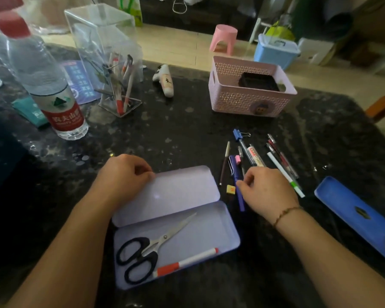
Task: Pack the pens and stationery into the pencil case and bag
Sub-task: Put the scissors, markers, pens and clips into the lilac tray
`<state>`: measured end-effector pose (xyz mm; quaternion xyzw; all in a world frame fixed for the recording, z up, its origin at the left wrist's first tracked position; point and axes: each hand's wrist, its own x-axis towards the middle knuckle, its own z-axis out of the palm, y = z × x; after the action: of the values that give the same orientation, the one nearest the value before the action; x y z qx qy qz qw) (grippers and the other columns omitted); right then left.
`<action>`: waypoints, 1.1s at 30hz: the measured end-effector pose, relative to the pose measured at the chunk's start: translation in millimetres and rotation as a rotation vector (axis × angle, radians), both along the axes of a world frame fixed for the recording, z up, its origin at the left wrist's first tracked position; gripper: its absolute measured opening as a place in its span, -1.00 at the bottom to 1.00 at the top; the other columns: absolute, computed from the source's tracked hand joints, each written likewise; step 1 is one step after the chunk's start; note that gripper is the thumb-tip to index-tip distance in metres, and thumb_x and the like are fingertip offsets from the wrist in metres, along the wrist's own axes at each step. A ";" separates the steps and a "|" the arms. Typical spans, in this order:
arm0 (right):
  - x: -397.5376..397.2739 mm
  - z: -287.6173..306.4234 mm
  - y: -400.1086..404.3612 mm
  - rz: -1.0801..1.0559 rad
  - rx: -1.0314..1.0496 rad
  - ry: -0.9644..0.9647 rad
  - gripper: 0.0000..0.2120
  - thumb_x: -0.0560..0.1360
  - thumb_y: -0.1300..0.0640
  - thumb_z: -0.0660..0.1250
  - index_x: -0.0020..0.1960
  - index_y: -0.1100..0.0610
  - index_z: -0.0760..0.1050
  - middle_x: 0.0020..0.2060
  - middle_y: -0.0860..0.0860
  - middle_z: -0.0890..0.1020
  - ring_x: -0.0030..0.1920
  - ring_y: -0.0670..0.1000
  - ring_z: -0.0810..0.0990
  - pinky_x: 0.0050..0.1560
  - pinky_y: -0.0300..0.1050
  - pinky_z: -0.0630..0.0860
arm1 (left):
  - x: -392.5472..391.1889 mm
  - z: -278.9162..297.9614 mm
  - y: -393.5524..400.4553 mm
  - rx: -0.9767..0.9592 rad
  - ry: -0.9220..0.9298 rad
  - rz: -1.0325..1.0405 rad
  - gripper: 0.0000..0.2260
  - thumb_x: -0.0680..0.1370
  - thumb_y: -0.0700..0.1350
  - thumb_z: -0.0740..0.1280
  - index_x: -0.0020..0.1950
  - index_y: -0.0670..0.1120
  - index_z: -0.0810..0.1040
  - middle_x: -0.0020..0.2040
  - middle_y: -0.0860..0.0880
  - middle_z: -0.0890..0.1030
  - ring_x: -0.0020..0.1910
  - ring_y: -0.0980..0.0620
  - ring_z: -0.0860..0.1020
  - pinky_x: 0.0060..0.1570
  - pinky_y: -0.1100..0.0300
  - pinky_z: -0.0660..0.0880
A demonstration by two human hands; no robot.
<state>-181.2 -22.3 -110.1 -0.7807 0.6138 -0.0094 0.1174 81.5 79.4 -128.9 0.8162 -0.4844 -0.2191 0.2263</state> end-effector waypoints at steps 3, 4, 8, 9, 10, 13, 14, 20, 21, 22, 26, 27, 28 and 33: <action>1.5 -3.6 -2.4 0.027 0.106 0.117 -0.75 0.43 -0.13 0.35 -0.30 0.02 0.51 -0.37 -0.04 0.58 -0.28 -0.01 0.58 -0.17 -0.05 0.58 | -1.4 0.1 0.1 0.010 0.014 -0.014 -0.92 0.47 -0.04 0.40 -0.19 0.13 0.64 -0.19 0.09 0.64 -0.17 0.10 0.56 -0.08 0.10 0.56; 0.8 -3.5 -1.2 0.049 0.136 0.143 -0.74 0.43 -0.12 0.35 -0.32 0.04 0.52 -0.40 -0.04 0.58 -0.29 -0.02 0.58 -0.18 -0.07 0.57 | -2.2 1.1 -0.4 0.009 0.015 -0.019 -0.91 0.47 -0.06 0.40 -0.21 0.13 0.63 -0.19 0.09 0.64 -0.17 0.10 0.56 -0.09 0.11 0.55; -9.2 4.8 5.0 0.084 0.145 0.114 -0.69 0.39 -0.04 0.38 -0.43 0.12 0.56 -0.51 -0.01 0.57 -0.38 -0.04 0.55 -0.24 -0.11 0.51 | -1.9 0.6 0.5 -0.020 0.016 -0.024 -0.87 0.46 -0.11 0.40 -0.24 0.12 0.61 -0.21 0.08 0.64 -0.18 0.07 0.59 -0.12 0.16 0.53; -14.4 8.8 8.4 0.096 0.100 0.076 -0.70 0.39 -0.04 0.38 -0.42 0.12 0.55 -0.52 -0.01 0.56 -0.39 -0.05 0.54 -0.27 -0.11 0.49 | -2.0 0.2 0.3 -0.024 0.018 -0.024 -0.89 0.46 -0.11 0.39 -0.21 0.11 0.63 -0.20 0.06 0.65 -0.17 0.05 0.59 -0.10 0.16 0.54; -19.4 14.5 14.5 0.139 0.043 0.039 -0.72 0.40 -0.03 0.37 -0.40 0.10 0.54 -0.52 -0.03 0.55 -0.41 -0.06 0.52 -0.30 -0.11 0.48 | -1.7 -0.3 0.4 -0.026 0.021 -0.020 -0.90 0.45 -0.12 0.39 -0.19 0.09 0.64 -0.19 0.05 0.65 -0.16 0.04 0.59 -0.09 0.15 0.55; -26.3 35.1 41.2 0.517 -0.135 -0.045 -0.79 0.41 -0.10 0.28 -0.28 0.00 0.54 -0.46 -0.11 0.51 -0.43 -0.09 0.47 -0.39 -0.12 0.44 | -0.7 -1.1 1.2 -0.031 0.025 -0.016 -0.85 0.42 -0.18 0.39 -0.16 0.07 0.66 -0.21 0.04 0.66 -0.17 0.00 0.60 -0.07 0.10 0.58; -25.3 38.7 46.8 0.713 -0.174 -0.047 -0.77 0.44 -0.13 0.24 -0.22 -0.02 0.55 -0.42 -0.12 0.52 -0.43 -0.09 0.48 -0.43 -0.13 0.45 | -0.6 -1.0 1.2 -0.027 0.029 -0.017 -0.83 0.42 -0.21 0.37 -0.16 0.07 0.66 -0.21 0.04 0.65 -0.18 0.00 0.60 -0.08 0.10 0.58; -10.0 10.8 40.6 1.317 -0.210 0.164 -0.67 0.53 -0.12 0.08 -0.07 -0.02 0.58 -0.26 -0.10 0.59 -0.32 -0.10 0.53 -0.46 -0.22 0.48 | -0.3 -1.1 1.2 -0.038 0.043 -0.011 -0.80 0.44 -0.26 0.36 -0.11 0.03 0.68 -0.21 0.04 0.64 -0.19 0.01 0.59 -0.11 0.14 0.56; -9.1 6.6 38.7 1.328 -0.224 0.173 -0.67 0.54 -0.11 0.07 -0.07 -0.01 0.57 -0.25 -0.10 0.59 -0.31 -0.09 0.52 -0.46 -0.21 0.47 | -0.5 -0.8 1.1 -0.039 0.039 -0.014 -0.80 0.44 -0.26 0.36 -0.10 0.02 0.68 -0.21 0.03 0.64 -0.19 0.01 0.58 -0.12 0.15 0.55; -8.7 3.8 37.4 1.338 -0.239 0.178 -0.67 0.55 -0.10 0.07 -0.06 -0.01 0.57 -0.24 -0.09 0.59 -0.30 -0.07 0.52 -0.46 -0.19 0.46 | -0.7 -0.5 1.1 -0.041 0.033 -0.017 -0.80 0.44 -0.27 0.36 -0.10 0.01 0.69 -0.21 0.02 0.63 -0.20 0.01 0.57 -0.13 0.16 0.54; -9.6 1.0 37.4 1.359 -0.226 0.236 -0.79 0.46 -0.02 0.20 -0.05 0.01 0.57 -0.24 -0.06 0.60 -0.30 -0.03 0.50 -0.48 -0.17 0.43 | -0.9 -0.1 0.6 -0.041 0.024 -0.023 -0.80 0.45 -0.26 0.36 -0.09 0.00 0.69 -0.24 0.04 0.61 -0.21 0.02 0.56 -0.14 0.18 0.52; -9.8 0.7 38.8 1.356 -0.215 0.244 -0.78 0.44 -0.02 0.21 -0.06 0.01 0.58 -0.25 -0.05 0.59 -0.31 -0.03 0.50 -0.48 -0.17 0.42 | -0.8 0.1 0.6 -0.040 0.021 -0.024 -0.80 0.45 -0.26 0.36 -0.09 0.01 0.69 -0.24 0.05 0.61 -0.21 0.02 0.56 -0.14 0.18 0.52; -10.5 0.4 39.7 1.348 -0.209 0.248 -0.77 0.45 -0.05 0.20 -0.08 0.01 0.58 -0.26 -0.06 0.59 -0.31 -0.04 0.49 -0.49 -0.18 0.41 | -0.8 0.3 0.6 -0.039 0.019 -0.024 -0.80 0.45 -0.26 0.36 -0.10 0.02 0.69 -0.25 0.06 0.60 -0.21 0.03 0.56 -0.14 0.18 0.51; -16.0 0.5 40.7 1.287 -0.178 0.223 -0.72 0.52 -0.17 0.15 -0.08 -0.06 0.59 -0.24 -0.10 0.58 -0.28 -0.06 0.49 -0.46 -0.17 0.43 | -1.1 0.3 1.0 -0.039 0.025 -0.022 -0.80 0.44 -0.25 0.36 -0.15 0.05 0.67 -0.25 0.08 0.62 -0.21 0.06 0.57 -0.15 0.18 0.51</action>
<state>-197.2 18.4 -109.5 -0.9948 0.0296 0.0929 -0.0295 80.4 80.4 -128.6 0.8034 -0.4946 -0.2224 0.2460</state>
